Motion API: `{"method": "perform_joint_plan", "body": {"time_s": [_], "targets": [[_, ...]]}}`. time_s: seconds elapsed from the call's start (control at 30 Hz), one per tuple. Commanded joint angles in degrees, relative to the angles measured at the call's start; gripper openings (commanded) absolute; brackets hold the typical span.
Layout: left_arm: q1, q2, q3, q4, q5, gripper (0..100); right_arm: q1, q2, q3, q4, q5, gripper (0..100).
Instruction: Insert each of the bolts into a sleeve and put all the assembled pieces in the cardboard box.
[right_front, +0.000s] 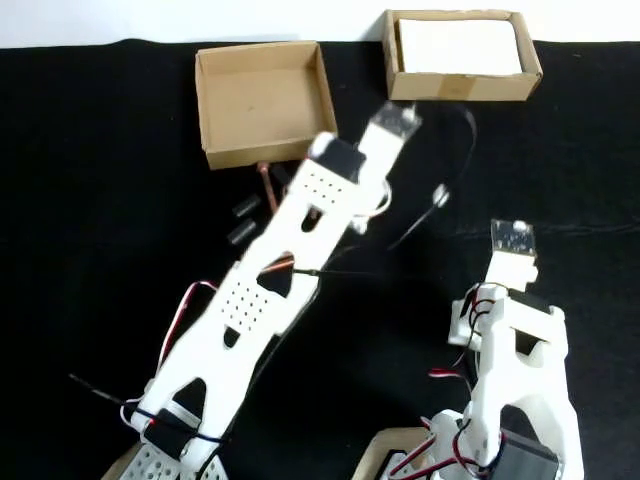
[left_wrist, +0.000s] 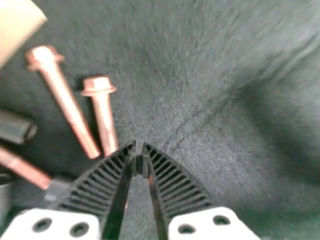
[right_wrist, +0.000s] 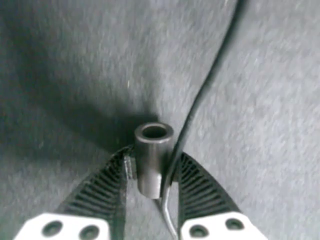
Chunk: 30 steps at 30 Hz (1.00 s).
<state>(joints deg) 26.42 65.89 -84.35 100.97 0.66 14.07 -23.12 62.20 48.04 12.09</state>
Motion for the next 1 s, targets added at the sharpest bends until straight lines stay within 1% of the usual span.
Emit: {"method": "perform_joint_plan", "body": {"time_s": [0.0, 0.07, 0.23, 0.3, 0.43, 0.57, 0.7, 0.8, 0.9, 0.97], "targets": [[1.8, -10.2, -0.1, 0.6, 0.4, 1, 0.4, -2.0, -0.7, 1.6, -0.3, 0.7], [3.0, -15.2, 4.3, 0.7, 0.4, 1, 0.5, -2.0, -0.7, 2.9, -0.3, 0.7], [4.9, -30.9, 21.4, 0.5, 0.2, 1, 0.6, -3.6, -0.7, 5.0, -0.3, 0.7], [5.0, -37.8, 28.2, 0.4, -0.2, 1, 0.6, -6.1, -0.6, 6.0, -0.3, 0.7], [4.7, -51.4, 39.8, 0.4, -3.6, 1, 0.5, -11.6, -0.1, 6.9, 0.0, 0.7], [4.1, -64.1, 50.5, 0.1, -4.0, 1, 0.4, -15.7, 0.0, 8.8, 0.0, 0.7], [1.0, -75.5, 64.1, -7.8, 0.6, 1, 0.4, -16.9, 0.0, 10.2, 0.0, 0.7], [0.4, -82.3, 77.6, -15.6, 1.3, 1, 0.4, -16.9, 0.0, 10.2, 0.1, 0.7], [0.2, -85.5, 90.2, -23.0, 1.4, 1, 0.4, -17.0, 0.0, 10.2, 0.1, 0.7], [0.0, -85.6, 94.7, -24.4, 1.5, 1, 0.4, -17.0, 0.0, 10.2, 0.1, 0.7]]}}
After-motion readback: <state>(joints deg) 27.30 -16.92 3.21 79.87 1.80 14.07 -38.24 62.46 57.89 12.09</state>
